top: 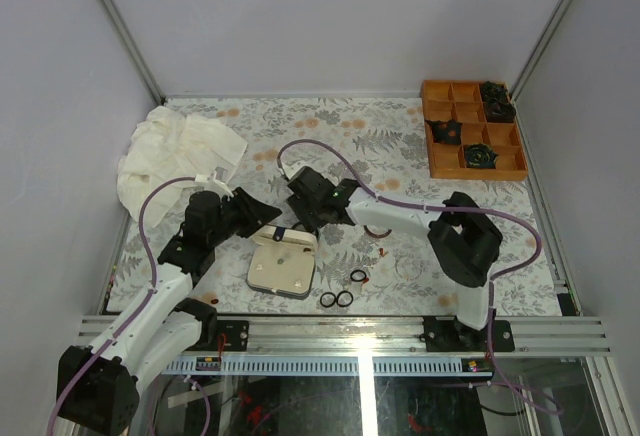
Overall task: Organize the mixed jewelry
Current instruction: Move the jewelry to the center of the board.
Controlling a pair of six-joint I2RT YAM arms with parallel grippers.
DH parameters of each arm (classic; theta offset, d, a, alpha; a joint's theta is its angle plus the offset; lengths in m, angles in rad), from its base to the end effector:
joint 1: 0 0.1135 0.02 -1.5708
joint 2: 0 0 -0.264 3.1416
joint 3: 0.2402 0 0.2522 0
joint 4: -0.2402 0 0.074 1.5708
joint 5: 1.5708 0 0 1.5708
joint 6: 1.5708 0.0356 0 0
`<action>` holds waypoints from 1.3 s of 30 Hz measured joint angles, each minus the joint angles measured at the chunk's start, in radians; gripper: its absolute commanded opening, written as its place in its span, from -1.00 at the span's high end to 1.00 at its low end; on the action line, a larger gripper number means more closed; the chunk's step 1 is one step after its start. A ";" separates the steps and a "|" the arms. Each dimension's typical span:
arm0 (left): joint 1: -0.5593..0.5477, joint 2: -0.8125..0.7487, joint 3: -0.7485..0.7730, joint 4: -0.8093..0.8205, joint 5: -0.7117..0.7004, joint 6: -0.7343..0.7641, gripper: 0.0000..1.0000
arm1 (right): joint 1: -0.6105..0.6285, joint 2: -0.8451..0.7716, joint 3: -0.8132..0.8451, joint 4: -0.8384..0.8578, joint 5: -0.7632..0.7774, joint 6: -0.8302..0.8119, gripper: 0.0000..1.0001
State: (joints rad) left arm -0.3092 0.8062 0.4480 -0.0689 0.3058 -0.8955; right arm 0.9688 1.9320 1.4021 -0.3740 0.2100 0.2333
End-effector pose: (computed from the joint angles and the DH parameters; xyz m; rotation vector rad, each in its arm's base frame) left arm 0.1739 -0.0668 0.2296 -0.4141 2.1043 -1.0492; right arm 0.2453 0.3439 0.2029 -0.8021 2.3321 0.2685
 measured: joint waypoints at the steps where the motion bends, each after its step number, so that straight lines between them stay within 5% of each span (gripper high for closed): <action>1: 0.000 0.000 0.000 0.000 0.000 0.000 0.42 | 0.000 -0.018 -0.005 0.001 0.010 0.002 -0.15; 6: 0.000 0.000 0.000 0.000 0.000 0.000 0.42 | -0.024 -0.138 -0.084 -0.003 0.038 0.028 0.08; 18: 0.000 -0.011 0.000 -0.008 -0.005 0.006 0.42 | -0.160 -0.238 -0.388 -0.067 0.096 0.066 0.06; 32: 0.000 -0.011 0.012 -0.031 -0.018 0.015 0.42 | -0.192 -0.227 -0.404 -0.020 0.077 0.051 0.09; 39: 0.000 -0.011 0.012 -0.039 -0.018 0.015 0.42 | -0.193 -0.190 -0.387 0.011 0.032 0.032 0.92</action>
State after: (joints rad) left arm -0.3092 0.7956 0.4603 -0.1081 0.2874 -0.8806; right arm 0.7761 1.7424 1.0153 -0.3626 0.2420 0.2657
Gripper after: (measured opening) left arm 0.291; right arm 0.194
